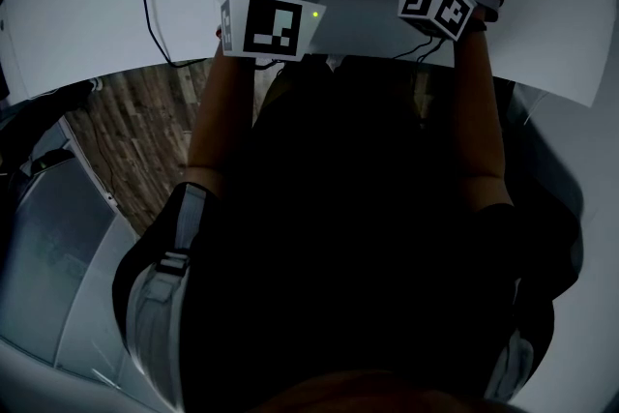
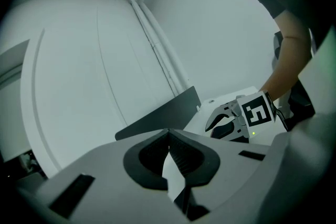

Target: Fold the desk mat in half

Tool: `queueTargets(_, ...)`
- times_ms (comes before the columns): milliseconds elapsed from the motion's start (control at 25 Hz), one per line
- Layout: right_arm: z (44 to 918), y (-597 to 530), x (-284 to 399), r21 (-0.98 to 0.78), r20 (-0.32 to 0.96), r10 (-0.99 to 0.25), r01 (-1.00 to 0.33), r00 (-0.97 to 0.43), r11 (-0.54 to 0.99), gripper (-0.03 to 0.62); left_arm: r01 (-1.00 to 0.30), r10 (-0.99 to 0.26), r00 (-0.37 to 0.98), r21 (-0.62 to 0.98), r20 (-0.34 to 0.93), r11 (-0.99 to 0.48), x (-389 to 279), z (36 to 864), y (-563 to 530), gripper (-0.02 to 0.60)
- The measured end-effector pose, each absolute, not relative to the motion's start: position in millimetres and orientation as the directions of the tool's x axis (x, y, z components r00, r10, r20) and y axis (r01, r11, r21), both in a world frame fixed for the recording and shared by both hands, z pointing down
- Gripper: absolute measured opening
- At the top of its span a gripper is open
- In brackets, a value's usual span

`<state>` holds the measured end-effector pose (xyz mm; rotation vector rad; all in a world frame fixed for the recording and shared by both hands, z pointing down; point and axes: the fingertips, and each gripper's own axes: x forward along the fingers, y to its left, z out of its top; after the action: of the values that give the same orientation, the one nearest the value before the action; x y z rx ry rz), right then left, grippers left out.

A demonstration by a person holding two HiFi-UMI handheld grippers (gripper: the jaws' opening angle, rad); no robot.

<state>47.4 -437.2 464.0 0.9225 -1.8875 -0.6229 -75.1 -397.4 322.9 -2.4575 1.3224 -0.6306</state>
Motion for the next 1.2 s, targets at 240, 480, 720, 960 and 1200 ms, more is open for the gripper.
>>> queueTargets(240,438.4,-418.0,49.6,0.712,0.485,-0.82,-0.408,-0.303,0.571,0.164,-0.708,-0.832,0.507,-0.443,0.225,-0.55,-72.0,311.3,-384.4,0.012)
queueTargets(480,405.0,-400.9,42.6,0.702,0.436,-0.843,-0.466,-0.316,0.538,0.164,-0.691,-0.823,0.538,-0.464,0.184,-0.555,-71.0,291.8,-372.5,0.012)
queueTargets(720,375.4,-379.3,28.2,0.659,0.398,-0.852,-0.541,-0.34,0.523,0.164,-0.671,-0.807,0.568,-0.477,0.163,-0.568,-74.7,280.6,-354.4,0.012)
queueTargets(960,343.1,-357.6,14.4,0.608,0.329,-0.875,-0.629,-0.356,0.485,0.164,-0.649,-0.782,0.608,-0.483,0.137,-0.588,-82.3,271.3,-333.8,0.012)
queueTargets(1200,311.7,-331.0,1.6,0.556,0.271,-0.883,-0.686,-0.383,0.469,0.164,-0.633,-0.761,0.638,-0.483,0.115,-0.604,-88.3,263.9,-315.9,0.012)
